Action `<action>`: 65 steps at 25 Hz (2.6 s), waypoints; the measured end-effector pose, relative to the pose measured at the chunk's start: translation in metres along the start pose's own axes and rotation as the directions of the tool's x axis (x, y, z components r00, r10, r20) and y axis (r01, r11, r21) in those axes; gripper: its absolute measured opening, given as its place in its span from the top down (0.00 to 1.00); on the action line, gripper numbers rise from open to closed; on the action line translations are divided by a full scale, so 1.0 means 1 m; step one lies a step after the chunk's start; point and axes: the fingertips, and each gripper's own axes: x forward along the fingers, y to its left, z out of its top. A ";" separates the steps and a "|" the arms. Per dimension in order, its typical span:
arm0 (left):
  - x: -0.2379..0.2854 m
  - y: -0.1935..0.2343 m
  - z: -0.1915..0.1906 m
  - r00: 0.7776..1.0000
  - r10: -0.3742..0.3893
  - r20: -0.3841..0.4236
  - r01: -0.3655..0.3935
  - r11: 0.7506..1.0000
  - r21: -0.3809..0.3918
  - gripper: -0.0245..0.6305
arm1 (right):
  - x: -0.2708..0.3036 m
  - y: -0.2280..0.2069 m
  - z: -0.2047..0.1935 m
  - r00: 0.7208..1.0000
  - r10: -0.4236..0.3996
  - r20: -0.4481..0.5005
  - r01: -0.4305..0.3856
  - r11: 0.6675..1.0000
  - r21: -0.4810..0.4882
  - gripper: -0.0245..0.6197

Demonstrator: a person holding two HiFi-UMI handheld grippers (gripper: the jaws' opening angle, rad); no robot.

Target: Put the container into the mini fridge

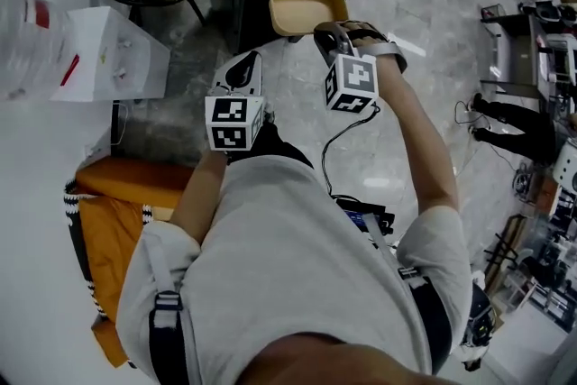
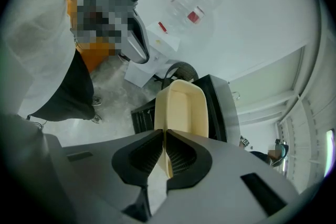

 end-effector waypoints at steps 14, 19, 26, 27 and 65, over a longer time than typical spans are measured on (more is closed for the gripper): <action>0.012 -0.015 -0.020 0.999 0.040 -0.010 -0.040 0.999 0.007 0.94 | 0.014 0.025 -0.013 1.000 0.014 0.024 -0.015 0.999 0.039 0.88; 0.044 -0.042 -0.019 0.992 0.126 -0.010 -0.126 0.992 0.012 0.94 | 0.017 0.027 -0.054 0.997 0.023 0.070 -0.024 1.000 0.013 0.88; 0.081 -0.085 -0.049 0.961 0.274 -0.037 -0.276 0.961 -0.037 0.94 | 0.030 0.049 -0.109 0.985 0.065 0.161 -0.053 0.996 -0.078 0.88; 0.086 -0.092 -0.049 0.955 0.293 -0.035 -0.294 0.955 -0.033 0.94 | 0.032 0.050 -0.115 0.982 0.070 0.175 -0.054 0.994 -0.093 0.88; 0.142 -0.047 -0.127 0.906 0.411 -0.097 -0.418 0.906 -0.061 0.94 | 0.150 0.073 -0.119 0.971 0.139 0.196 -0.117 0.986 -0.122 0.88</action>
